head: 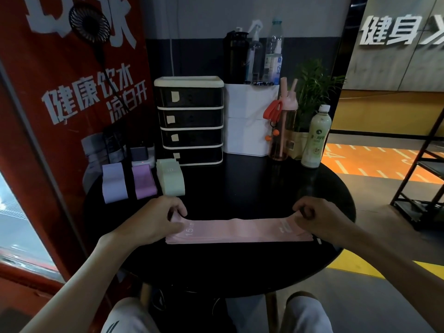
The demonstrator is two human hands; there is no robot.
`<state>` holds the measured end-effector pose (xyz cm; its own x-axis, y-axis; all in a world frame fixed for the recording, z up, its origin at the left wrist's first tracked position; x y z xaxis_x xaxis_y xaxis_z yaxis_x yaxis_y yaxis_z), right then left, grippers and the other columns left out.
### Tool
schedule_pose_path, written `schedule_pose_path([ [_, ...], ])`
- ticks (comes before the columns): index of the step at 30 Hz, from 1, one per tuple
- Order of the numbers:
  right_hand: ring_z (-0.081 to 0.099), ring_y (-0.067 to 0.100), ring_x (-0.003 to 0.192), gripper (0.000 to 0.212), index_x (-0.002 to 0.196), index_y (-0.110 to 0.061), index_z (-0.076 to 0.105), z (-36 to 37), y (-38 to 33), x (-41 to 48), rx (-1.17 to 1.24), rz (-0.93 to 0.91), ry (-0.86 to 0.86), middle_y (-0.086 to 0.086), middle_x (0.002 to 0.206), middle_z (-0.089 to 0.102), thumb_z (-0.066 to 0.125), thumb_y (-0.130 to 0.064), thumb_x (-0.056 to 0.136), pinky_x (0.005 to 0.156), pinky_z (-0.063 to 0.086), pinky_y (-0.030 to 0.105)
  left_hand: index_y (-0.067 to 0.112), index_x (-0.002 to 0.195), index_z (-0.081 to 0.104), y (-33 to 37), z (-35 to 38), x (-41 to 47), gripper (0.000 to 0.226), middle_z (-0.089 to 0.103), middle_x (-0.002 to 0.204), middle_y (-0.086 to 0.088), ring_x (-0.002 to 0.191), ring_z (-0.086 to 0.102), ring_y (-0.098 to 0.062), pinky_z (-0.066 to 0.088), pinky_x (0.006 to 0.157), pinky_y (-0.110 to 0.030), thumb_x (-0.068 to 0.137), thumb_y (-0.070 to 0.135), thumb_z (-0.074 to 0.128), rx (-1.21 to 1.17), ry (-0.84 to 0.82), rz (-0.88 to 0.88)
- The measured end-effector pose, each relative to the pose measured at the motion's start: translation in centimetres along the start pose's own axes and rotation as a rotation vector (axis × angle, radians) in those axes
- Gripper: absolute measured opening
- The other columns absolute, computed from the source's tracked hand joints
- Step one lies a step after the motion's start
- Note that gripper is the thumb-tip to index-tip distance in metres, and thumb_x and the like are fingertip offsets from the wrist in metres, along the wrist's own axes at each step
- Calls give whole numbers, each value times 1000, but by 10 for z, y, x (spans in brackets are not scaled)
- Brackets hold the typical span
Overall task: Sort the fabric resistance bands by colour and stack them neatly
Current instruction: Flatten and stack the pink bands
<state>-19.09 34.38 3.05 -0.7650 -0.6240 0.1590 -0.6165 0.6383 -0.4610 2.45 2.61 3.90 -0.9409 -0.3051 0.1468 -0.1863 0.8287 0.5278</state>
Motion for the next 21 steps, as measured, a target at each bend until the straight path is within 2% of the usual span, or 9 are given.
schedule_pose_path([
  [4, 55, 9, 85, 18, 101, -34, 62, -7, -8, 11, -26, -65, 20, -7, 95, 53, 69, -30, 84, 85, 50, 39, 32, 105, 65, 8, -4, 6, 24, 51, 108, 13, 94, 54, 0, 44, 81, -17, 84, 34, 77, 56, -5, 50],
  [6, 56, 8, 95, 27, 112, -29, 63, -8, -18, 17, -37, -122, -21, -8, 105, 54, 67, -34, 86, 92, 49, 39, 33, 107, 65, 13, -2, 13, 24, 54, 112, 16, 100, 55, 1, 46, 84, -17, 85, 41, 74, 23, -34, 51],
  [8, 53, 9, 110, 39, 125, -28, 59, -4, -28, 23, -100, -173, -118, -7, 119, 55, 63, -40, 88, 99, 45, 42, 33, 110, 66, 13, 2, 20, 28, 61, 113, 14, 100, 58, 0, 49, 85, -19, 85, 45, 73, 22, -105, 34],
  [10, 49, 11, 121, 47, 137, -26, 50, 0, -31, 25, -118, -154, -289, -6, 132, 51, 60, -38, 92, 103, 43, 39, 29, 112, 68, 11, 8, 22, 34, 63, 111, 14, 97, 61, -1, 52, 87, -21, 84, 47, 72, 41, -175, 14],
  [13, 48, 16, 120, 46, 139, -22, 46, 6, -28, 24, -211, -153, -506, -3, 130, 44, 55, -33, 96, 98, 43, 27, 25, 108, 71, 5, 13, 23, 30, 61, 105, 13, 95, 61, -1, 51, 87, -22, 86, 46, 72, 78, -208, 29],
  [15, 47, 18, 116, 44, 138, -21, 46, 6, -26, 24, -290, -175, -538, -3, 124, 41, 52, -36, 97, 97, 43, 30, 25, 104, 73, 2, 15, 23, 26, 61, 104, 11, 94, 60, -2, 50, 88, -24, 87, 45, 71, 94, -222, 47],
  [18, 47, 19, 118, 48, 141, -21, 41, 3, -28, 25, -375, -185, -590, -1, 129, 42, 50, -39, 98, 102, 42, 36, 26, 106, 72, -1, 15, 22, 30, 61, 107, 11, 98, 59, -2, 49, 92, -28, 87, 49, 69, 106, -248, 63],
  [21, 47, 17, 115, 46, 137, -23, 43, -1, -31, 28, -391, -179, -614, -2, 128, 43, 54, -41, 95, 99, 44, 37, 28, 105, 71, 1, 14, 20, 51, 65, 104, 13, 96, 61, -2, 51, 90, -30, 73, 68, 61, 86, -279, 59],
])
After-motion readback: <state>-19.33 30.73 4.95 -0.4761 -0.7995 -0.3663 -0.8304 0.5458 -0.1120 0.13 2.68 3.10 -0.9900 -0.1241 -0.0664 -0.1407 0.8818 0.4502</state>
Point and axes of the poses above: each hand's wrist, its own x-axis towards the middle knuckle, its own z-axis out of the palm, y = z × x, the point moved 2 cm from there along x, towards the middle knuckle
